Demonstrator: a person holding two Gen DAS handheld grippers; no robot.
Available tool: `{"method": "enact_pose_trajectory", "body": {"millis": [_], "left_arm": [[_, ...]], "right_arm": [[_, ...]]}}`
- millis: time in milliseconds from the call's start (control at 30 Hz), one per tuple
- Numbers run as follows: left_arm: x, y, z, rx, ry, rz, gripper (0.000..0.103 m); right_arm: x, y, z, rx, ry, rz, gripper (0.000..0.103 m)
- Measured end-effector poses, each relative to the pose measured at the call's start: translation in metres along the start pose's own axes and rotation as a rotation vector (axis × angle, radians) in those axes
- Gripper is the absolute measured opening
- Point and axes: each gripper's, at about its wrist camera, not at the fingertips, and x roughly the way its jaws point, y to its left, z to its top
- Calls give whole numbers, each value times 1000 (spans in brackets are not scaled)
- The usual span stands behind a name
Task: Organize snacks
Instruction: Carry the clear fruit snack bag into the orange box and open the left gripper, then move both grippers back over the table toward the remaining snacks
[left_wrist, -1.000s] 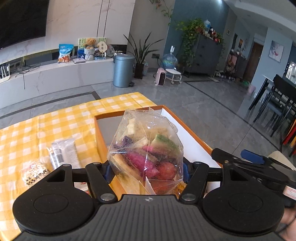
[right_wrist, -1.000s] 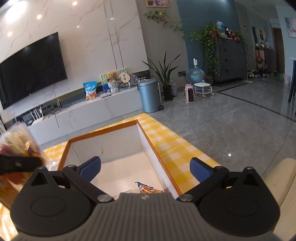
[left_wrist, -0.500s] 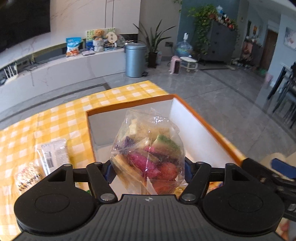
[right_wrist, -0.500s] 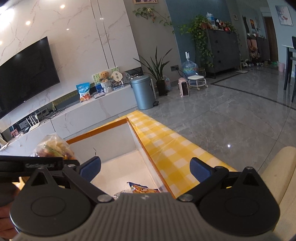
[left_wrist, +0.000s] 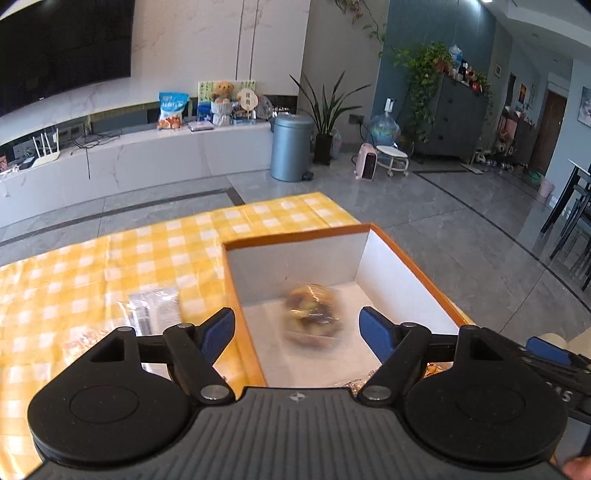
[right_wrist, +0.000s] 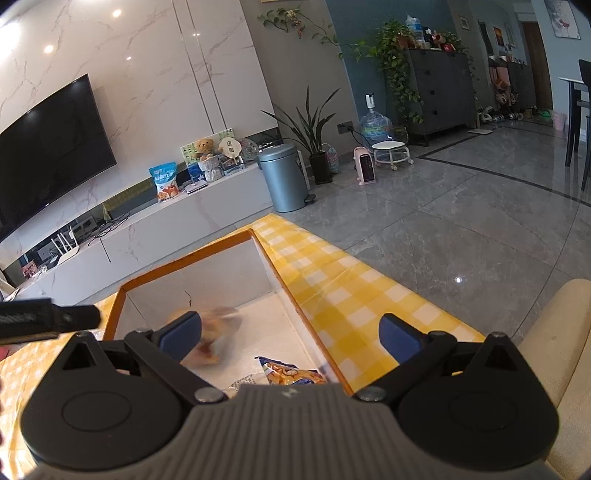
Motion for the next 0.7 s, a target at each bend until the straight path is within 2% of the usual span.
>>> {"method": "enact_pose_trajectory", "body": {"millis": [300, 700], "left_arm": [[-26, 21, 4, -30, -2, 57, 90], [-56, 45, -15, -76, 30, 49, 90]], "right_arm": [[-3, 10, 0, -25, -22, 18, 100], [-34, 44, 5, -90, -83, 171, 100]]}}
